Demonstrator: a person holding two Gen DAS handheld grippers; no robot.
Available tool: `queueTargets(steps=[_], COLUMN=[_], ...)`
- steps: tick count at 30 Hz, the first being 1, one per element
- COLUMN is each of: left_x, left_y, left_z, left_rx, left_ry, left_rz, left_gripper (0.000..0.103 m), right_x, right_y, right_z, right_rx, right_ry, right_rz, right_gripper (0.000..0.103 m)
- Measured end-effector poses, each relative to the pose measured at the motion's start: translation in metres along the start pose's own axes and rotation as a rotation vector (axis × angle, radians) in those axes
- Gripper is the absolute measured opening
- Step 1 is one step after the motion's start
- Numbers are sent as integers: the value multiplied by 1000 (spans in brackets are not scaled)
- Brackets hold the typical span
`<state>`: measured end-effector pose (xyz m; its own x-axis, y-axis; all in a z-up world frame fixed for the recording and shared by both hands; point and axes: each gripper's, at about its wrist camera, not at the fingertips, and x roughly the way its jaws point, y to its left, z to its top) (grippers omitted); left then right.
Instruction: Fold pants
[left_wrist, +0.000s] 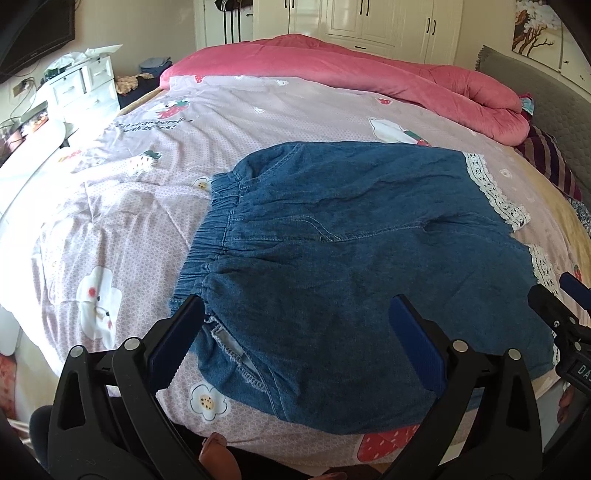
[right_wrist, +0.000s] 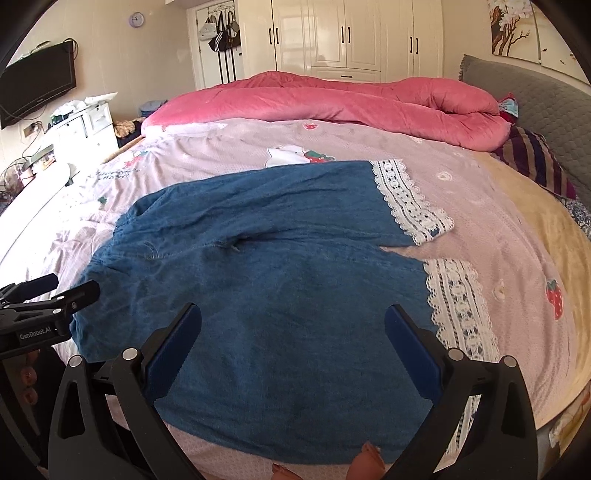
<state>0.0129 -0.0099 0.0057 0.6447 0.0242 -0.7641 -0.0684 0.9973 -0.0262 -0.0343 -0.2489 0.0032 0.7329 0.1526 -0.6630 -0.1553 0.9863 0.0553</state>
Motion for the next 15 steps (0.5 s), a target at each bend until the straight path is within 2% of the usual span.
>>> queueTargets(steps=[9, 15], left_x=[18, 42], left_y=[4, 18], left_z=[18, 43], left_rx=[-2, -10], left_ry=[13, 36], left_rz=[8, 14], left_gripper=[94, 94], right_x=[28, 61], right_y=[3, 13], right_z=[26, 59], right_rx=[-25, -58], right_ry=[29, 59], right_rz=[45, 93], right_gripper=[99, 99])
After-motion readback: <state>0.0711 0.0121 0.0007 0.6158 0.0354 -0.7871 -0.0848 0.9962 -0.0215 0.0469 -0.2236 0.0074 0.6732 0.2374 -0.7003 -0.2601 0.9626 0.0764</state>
